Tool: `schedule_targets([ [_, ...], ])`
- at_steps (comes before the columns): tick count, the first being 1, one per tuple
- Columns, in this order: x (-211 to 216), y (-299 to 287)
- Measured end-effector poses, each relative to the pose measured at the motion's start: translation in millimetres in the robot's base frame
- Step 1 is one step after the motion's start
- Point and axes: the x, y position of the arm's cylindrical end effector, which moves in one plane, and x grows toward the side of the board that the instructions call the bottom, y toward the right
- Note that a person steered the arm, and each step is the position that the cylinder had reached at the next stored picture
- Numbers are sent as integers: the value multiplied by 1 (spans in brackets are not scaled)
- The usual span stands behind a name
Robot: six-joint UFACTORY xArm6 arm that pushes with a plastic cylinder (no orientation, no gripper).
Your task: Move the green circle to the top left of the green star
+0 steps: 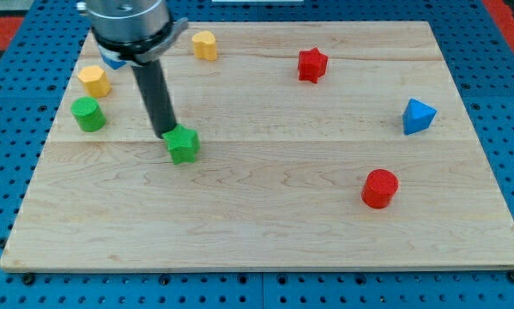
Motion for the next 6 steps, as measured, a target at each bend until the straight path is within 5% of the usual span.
schedule_targets([
  [1, 14, -9],
  [3, 27, -173],
  [5, -54, -181],
  [6, -63, -161],
])
